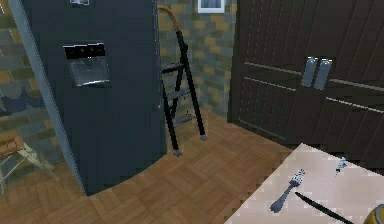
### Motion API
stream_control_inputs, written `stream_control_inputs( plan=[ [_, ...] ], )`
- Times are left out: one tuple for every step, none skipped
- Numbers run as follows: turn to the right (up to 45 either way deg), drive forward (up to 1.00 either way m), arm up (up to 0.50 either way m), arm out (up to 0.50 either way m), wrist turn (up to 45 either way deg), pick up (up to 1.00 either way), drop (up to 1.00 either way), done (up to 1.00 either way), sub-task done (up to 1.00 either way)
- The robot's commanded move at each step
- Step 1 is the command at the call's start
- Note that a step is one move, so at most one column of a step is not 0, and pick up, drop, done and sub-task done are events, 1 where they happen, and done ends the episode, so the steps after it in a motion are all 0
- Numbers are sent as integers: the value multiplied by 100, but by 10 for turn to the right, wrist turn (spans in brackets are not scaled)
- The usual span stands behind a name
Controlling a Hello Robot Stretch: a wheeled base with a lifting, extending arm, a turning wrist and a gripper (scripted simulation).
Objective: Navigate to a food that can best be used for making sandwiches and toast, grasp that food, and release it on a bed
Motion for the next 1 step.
stream_control_inputs(
  plan=[
    [0, 0, 0, 0, 0, 100, 0, 0, 0]
  ],
)
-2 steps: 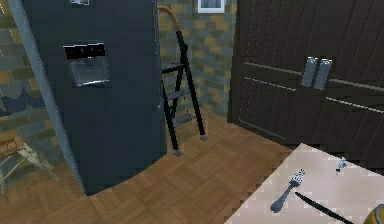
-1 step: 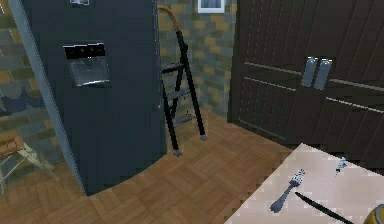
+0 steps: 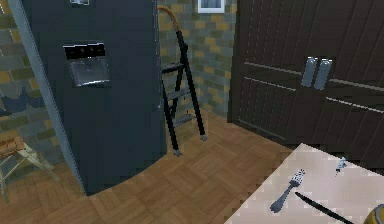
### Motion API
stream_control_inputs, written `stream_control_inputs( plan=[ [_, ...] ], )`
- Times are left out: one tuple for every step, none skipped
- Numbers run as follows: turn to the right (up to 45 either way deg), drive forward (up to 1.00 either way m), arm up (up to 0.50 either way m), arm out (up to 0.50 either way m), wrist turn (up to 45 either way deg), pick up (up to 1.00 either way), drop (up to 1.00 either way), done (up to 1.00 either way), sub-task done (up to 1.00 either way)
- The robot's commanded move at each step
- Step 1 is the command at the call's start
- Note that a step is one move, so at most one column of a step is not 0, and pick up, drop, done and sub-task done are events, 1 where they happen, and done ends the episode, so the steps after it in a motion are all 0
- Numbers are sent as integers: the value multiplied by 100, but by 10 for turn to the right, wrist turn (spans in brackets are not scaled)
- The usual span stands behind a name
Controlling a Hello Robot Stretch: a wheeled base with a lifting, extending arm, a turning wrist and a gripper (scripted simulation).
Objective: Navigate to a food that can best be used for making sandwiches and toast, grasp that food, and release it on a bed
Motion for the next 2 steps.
stream_control_inputs(
  plan=[
    [0, 0, 10, 0, 0, 0, 0, 0, 0],
    [0, 0, 0, 0, -450, 0, 0, 0, 0]
  ],
)
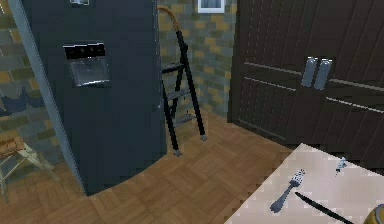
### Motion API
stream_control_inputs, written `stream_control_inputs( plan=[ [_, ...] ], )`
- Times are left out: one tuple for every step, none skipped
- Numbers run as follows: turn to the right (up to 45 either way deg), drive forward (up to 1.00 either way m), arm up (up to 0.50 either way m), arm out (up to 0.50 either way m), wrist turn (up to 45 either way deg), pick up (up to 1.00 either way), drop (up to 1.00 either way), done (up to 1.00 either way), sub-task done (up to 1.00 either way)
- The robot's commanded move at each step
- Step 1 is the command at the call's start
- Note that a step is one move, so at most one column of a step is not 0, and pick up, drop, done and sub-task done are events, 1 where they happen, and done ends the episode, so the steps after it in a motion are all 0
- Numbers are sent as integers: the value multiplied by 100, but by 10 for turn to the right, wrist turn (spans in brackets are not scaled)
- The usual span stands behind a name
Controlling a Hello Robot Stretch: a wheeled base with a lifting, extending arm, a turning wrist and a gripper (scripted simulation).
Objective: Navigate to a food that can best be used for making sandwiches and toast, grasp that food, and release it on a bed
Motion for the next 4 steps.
stream_control_inputs(
  plan=[
    [0, 0, 0, 0, -450, 0, 0, 0, 0],
    [0, 0, 0, 0, -180, 0, 0, 0, 0],
    [0, 0, 0, -46, 0, 0, 0, 0, 0],
    [-450, 0, 0, 0, 0, 0, 0, 0, 0]
  ],
)
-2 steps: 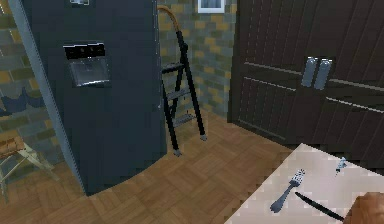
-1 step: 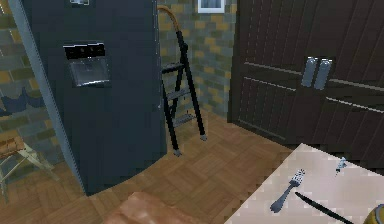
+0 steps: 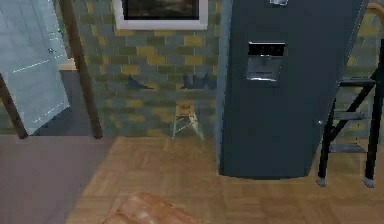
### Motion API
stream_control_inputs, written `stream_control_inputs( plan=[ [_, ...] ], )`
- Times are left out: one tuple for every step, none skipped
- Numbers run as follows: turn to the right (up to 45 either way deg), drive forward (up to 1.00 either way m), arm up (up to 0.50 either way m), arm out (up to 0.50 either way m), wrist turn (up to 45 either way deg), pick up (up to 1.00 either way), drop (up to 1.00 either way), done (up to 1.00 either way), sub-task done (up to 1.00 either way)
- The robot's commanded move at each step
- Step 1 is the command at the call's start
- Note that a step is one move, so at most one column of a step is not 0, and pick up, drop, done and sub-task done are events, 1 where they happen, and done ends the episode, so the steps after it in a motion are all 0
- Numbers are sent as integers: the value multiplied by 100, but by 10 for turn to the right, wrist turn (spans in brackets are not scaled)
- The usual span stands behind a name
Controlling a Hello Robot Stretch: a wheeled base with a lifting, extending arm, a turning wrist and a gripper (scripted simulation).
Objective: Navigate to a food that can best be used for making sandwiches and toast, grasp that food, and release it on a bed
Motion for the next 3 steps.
stream_control_inputs(
  plan=[
    [-390, 0, 0, 0, 0, 0, 0, 0, 0],
    [0, 100, 0, 0, 0, 0, 0, 0, 0],
    [-30, 0, 0, 0, 0, 0, 0, 0, 0]
  ],
)
